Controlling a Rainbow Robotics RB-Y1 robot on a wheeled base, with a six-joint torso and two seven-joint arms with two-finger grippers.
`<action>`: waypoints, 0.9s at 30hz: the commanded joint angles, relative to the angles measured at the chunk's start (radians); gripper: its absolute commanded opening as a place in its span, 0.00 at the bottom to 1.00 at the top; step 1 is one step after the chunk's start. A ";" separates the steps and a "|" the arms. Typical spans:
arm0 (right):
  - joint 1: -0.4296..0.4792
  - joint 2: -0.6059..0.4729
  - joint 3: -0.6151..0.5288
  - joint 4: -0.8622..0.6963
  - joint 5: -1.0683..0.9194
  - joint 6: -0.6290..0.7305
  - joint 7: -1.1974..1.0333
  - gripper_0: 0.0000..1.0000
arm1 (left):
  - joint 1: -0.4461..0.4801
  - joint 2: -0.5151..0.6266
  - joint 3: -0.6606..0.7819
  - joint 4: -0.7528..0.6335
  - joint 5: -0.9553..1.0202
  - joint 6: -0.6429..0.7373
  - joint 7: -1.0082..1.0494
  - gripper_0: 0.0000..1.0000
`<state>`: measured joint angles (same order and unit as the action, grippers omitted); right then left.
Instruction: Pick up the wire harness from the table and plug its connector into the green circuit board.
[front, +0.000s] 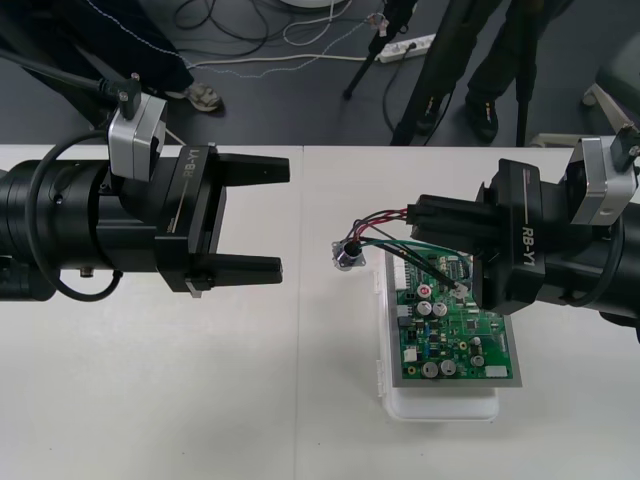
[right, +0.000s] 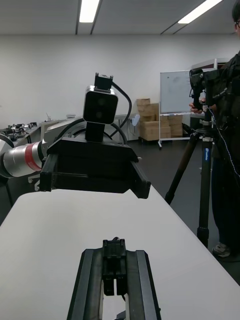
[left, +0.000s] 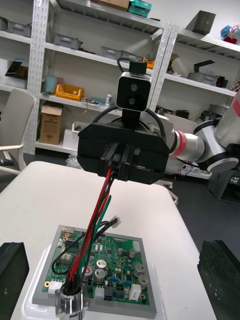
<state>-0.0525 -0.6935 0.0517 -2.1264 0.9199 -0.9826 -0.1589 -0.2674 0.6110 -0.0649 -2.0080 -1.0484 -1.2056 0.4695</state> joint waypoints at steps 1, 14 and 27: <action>0.008 0.035 0.019 -0.052 0.039 0.010 0.062 0.00 | -0.035 -0.022 -0.006 -0.031 -0.007 0.046 -0.094 1.00; 0.006 0.046 0.077 -0.060 0.077 0.012 0.104 0.00 | -0.072 0.000 -0.038 -0.025 -0.015 0.047 -0.132 1.00; 0.002 0.045 0.109 -0.063 0.077 0.010 0.125 0.00 | -0.075 0.001 -0.092 -0.023 -0.027 0.046 -0.132 1.00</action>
<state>-0.0523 -0.6647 0.1435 -2.1488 0.9944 -0.9808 -0.0747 -0.3089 0.6059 -0.1307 -2.0079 -1.0620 -1.2053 0.3716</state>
